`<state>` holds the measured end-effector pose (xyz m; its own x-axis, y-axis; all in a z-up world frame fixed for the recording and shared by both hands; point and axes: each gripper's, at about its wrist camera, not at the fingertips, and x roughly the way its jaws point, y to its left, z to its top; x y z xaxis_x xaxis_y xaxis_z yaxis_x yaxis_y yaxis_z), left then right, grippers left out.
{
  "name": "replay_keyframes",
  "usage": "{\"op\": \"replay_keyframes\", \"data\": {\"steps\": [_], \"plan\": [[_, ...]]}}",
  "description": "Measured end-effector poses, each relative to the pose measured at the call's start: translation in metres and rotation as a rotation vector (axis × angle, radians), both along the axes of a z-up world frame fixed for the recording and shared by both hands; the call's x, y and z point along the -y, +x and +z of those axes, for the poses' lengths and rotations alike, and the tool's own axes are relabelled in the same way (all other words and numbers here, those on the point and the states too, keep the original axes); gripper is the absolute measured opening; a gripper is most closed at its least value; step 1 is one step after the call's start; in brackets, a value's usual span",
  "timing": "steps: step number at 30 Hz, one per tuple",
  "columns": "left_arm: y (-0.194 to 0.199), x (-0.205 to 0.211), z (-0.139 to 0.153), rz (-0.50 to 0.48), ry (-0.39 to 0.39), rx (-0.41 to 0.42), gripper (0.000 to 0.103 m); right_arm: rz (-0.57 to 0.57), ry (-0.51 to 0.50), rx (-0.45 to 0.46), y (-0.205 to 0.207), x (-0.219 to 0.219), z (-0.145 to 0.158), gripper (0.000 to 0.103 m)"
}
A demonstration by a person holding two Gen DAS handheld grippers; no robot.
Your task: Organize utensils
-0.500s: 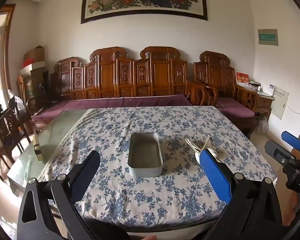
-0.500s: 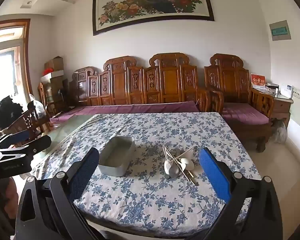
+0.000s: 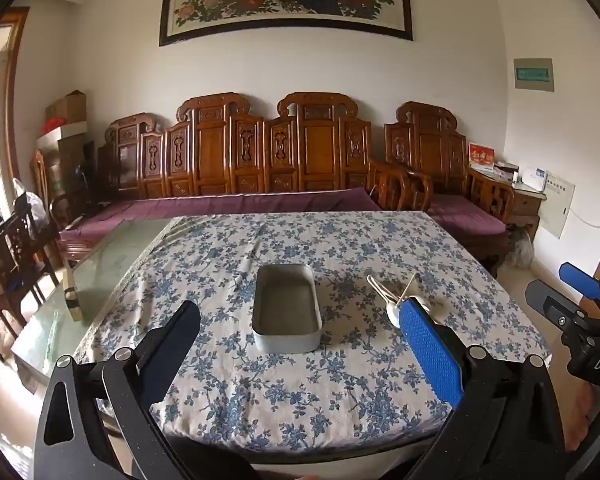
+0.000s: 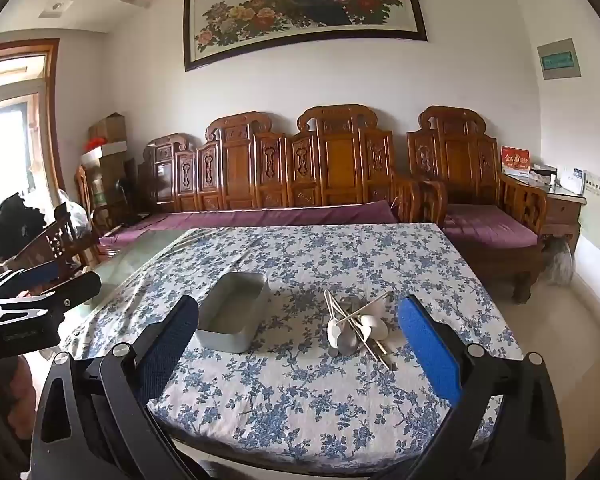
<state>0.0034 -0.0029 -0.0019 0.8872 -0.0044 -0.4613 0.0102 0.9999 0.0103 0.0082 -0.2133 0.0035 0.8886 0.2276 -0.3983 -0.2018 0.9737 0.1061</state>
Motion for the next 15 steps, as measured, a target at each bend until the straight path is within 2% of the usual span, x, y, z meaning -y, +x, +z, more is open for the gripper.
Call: {"op": "replay_keyframes", "data": {"steps": [15], "plan": [[-0.0045,0.0003,0.0067,-0.007,-0.007,0.009,0.097,-0.001,0.005,-0.003,0.0,0.001,-0.0007,0.101]]}}
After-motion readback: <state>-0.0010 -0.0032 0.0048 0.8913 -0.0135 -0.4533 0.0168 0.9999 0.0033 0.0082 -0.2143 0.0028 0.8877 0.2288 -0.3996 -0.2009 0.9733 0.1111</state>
